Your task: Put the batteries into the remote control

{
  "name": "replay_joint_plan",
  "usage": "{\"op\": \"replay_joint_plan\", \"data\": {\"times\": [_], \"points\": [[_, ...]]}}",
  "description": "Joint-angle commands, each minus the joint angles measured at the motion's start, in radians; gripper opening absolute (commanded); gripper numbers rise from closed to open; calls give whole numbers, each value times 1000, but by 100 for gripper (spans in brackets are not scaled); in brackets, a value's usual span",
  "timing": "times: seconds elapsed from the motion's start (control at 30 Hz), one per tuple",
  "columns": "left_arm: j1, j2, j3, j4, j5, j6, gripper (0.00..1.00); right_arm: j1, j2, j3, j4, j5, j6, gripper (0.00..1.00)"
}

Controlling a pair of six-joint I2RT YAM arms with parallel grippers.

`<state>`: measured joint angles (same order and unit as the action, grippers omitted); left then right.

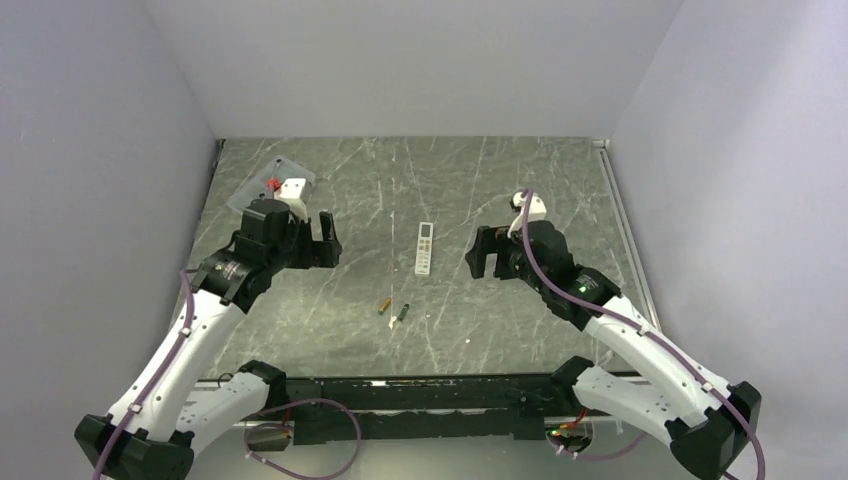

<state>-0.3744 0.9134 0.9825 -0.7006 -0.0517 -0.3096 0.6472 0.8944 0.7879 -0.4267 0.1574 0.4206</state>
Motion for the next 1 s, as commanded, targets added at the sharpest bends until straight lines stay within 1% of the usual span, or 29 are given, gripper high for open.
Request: {"op": "replay_joint_plan", "data": {"times": [0.0, 0.1, 0.23, 0.33, 0.4, 0.53, 0.73, 0.77, 0.97], "points": [[3, 15, 16, 44, 86, -80, 99, 2, -6, 103, -54, 88, 46, 100], [2, 30, 17, 40, 76, -113, 99, 1, -3, 121, -72, 97, 56, 100], [3, 13, -12, 55, 91, -91, 99, 2, 7, 149, -102, 141, 68, 100], [3, 27, 7, 11, 158, -34, 99, 2, 7, 154, -104, 101, 32, 100], [3, 49, 36, -26, 162, -32, 99, 2, -10, 136, -79, 77, 31, 100], [2, 67, 71, -106, 59, -52, 99, 1, -20, 119, -48, 64, 18, 100], [2, 13, 44, -88, 54, -33, 99, 2, 45, 156, -64, 37, -11, 100], [2, 5, 44, -93, 24, -32, 99, 3, 52, 157, -60, 37, -14, 100], [2, -35, 36, -100, -14, -30, 99, 4, 117, 174, -48, 38, -18, 100]]}}
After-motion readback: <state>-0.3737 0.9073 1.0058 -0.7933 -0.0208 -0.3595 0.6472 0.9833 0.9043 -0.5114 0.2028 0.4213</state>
